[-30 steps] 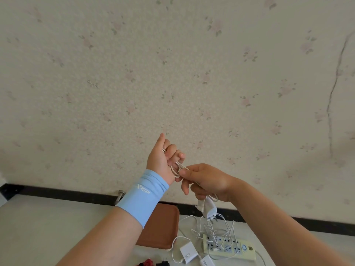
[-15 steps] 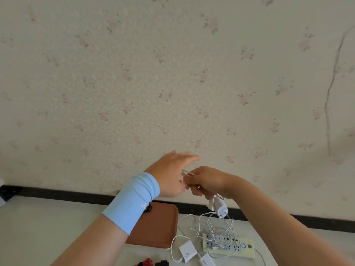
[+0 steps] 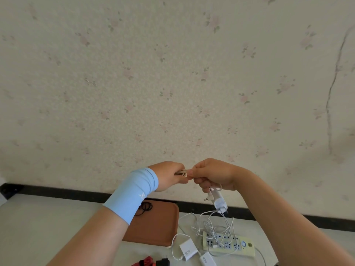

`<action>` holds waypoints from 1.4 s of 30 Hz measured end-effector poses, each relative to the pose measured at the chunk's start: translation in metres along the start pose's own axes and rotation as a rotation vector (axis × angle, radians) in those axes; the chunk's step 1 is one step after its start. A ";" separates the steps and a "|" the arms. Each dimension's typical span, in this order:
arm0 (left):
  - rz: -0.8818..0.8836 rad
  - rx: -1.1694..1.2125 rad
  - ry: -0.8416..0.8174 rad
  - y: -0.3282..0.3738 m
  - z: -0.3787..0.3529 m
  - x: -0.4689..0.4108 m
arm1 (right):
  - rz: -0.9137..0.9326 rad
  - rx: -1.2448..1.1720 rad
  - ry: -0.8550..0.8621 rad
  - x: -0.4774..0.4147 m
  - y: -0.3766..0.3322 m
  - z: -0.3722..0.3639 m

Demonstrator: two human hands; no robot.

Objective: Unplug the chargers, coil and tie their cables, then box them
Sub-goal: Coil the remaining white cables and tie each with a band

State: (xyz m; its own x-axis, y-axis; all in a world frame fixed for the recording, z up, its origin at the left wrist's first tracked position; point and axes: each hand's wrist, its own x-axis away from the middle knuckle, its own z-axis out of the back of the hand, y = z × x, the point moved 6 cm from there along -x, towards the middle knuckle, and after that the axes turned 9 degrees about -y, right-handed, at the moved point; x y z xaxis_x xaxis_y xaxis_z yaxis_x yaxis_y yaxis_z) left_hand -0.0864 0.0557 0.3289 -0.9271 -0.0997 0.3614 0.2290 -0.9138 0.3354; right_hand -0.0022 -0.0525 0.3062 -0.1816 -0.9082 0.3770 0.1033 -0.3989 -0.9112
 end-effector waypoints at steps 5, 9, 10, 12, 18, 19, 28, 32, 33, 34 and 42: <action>-0.079 0.336 0.024 -0.011 -0.005 0.001 | 0.065 0.166 0.007 0.002 -0.006 0.003; -0.194 0.718 -0.038 -0.013 -0.009 -0.001 | 0.108 0.240 0.044 0.005 -0.012 0.003; -0.225 0.763 -0.046 -0.012 -0.008 0.000 | 0.109 0.234 0.045 0.005 -0.011 0.002; -0.274 0.873 -0.039 -0.011 -0.004 0.002 | 0.107 0.204 0.044 0.004 -0.010 0.001; -0.352 1.435 0.013 -0.013 -0.001 -0.005 | 0.140 0.060 0.038 0.007 -0.012 -0.001; -0.359 1.513 0.012 -0.011 -0.001 -0.007 | 0.144 0.031 0.038 0.006 -0.012 -0.002; -0.314 1.569 0.230 -0.013 -0.005 -0.012 | 0.054 -0.296 -0.204 -0.003 -0.006 -0.031; -0.467 1.800 0.200 0.002 0.001 -0.003 | 0.021 -0.350 -0.222 -0.002 -0.008 -0.037; -0.506 1.868 0.178 0.004 0.002 -0.002 | 0.018 -0.367 -0.216 -0.003 -0.008 -0.039; -0.527 1.920 0.163 0.005 0.003 -0.001 | 0.018 -0.383 -0.207 -0.004 -0.008 -0.040; -0.455 1.890 0.317 -0.007 0.016 -0.007 | 0.085 -0.302 -0.060 -0.007 -0.014 -0.031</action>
State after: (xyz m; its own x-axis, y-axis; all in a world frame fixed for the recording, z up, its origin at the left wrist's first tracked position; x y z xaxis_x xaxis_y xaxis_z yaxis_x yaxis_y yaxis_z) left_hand -0.0767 0.0690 0.3378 -0.9600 -0.2700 -0.0745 -0.2298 0.6070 0.7608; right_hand -0.0326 -0.0364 0.3113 -0.1257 -0.9463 0.2980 -0.1808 -0.2735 -0.9447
